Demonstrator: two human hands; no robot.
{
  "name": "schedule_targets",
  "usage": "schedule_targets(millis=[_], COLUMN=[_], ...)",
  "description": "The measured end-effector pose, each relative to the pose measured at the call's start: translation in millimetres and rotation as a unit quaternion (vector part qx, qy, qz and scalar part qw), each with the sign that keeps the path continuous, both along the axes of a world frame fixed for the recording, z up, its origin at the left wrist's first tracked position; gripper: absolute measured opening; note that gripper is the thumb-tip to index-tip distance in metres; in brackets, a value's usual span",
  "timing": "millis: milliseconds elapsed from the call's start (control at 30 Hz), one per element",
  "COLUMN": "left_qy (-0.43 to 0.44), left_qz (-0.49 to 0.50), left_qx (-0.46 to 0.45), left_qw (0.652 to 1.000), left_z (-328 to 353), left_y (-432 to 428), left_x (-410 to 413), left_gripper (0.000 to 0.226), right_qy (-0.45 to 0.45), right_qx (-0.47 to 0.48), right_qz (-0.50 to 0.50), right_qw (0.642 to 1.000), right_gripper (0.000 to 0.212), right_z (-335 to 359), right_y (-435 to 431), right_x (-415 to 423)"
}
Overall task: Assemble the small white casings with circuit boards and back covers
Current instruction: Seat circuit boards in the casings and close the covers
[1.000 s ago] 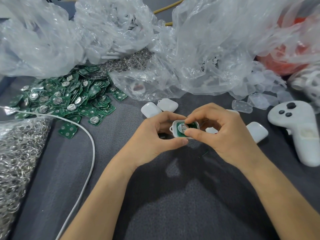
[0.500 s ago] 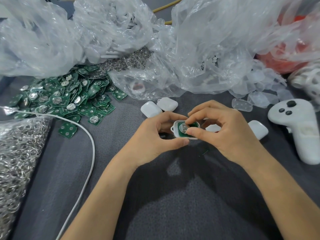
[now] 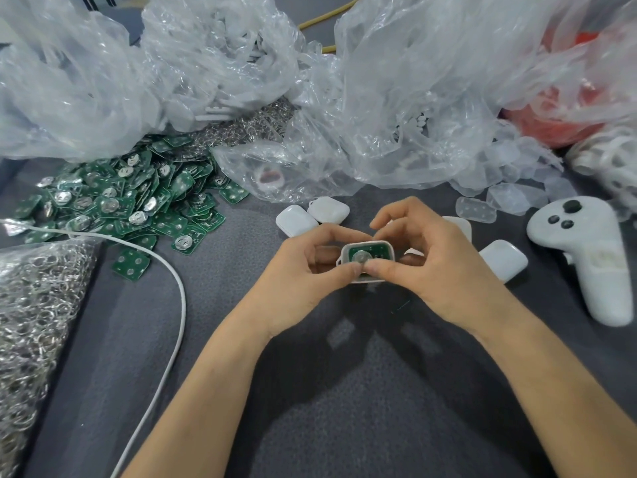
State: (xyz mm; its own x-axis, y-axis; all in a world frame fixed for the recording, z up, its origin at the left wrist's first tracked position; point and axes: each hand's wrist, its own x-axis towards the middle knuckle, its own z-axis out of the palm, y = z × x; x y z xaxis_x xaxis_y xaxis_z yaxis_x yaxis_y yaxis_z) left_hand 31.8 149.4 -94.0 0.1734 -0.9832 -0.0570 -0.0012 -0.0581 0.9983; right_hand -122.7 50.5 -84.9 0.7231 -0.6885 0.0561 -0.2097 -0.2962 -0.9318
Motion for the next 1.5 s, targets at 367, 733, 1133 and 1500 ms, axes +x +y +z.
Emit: schedule_targets(millis=[367,733,1133,1500], left_qy=[0.065,0.069,0.089,0.102], left_qz=[0.034,0.052,0.088,0.100], left_qx=[0.007,0.012,0.048,0.047], left_qw=[0.997,0.996,0.991,0.989], left_z=[-5.7,-8.0,-9.0,-8.0], left_y=[-3.8,-6.0,-5.7,-7.1], left_x=[-8.3,-12.0,-10.1,-14.2], left_gripper=[0.018,0.013,0.009,0.009], right_qy=[0.018,0.003,0.009,-0.010], right_qx=[-0.017,0.009,0.004,0.063], right_qz=[-0.061,-0.062,-0.060,-0.057], right_qw=[0.998,0.998,0.998,0.996], right_gripper=[0.017,0.021,0.020,0.027], right_z=[4.7,0.2,0.8,-1.4], right_y=[7.1,7.2,5.9,2.4], right_x=[3.2,4.9,2.7,3.1])
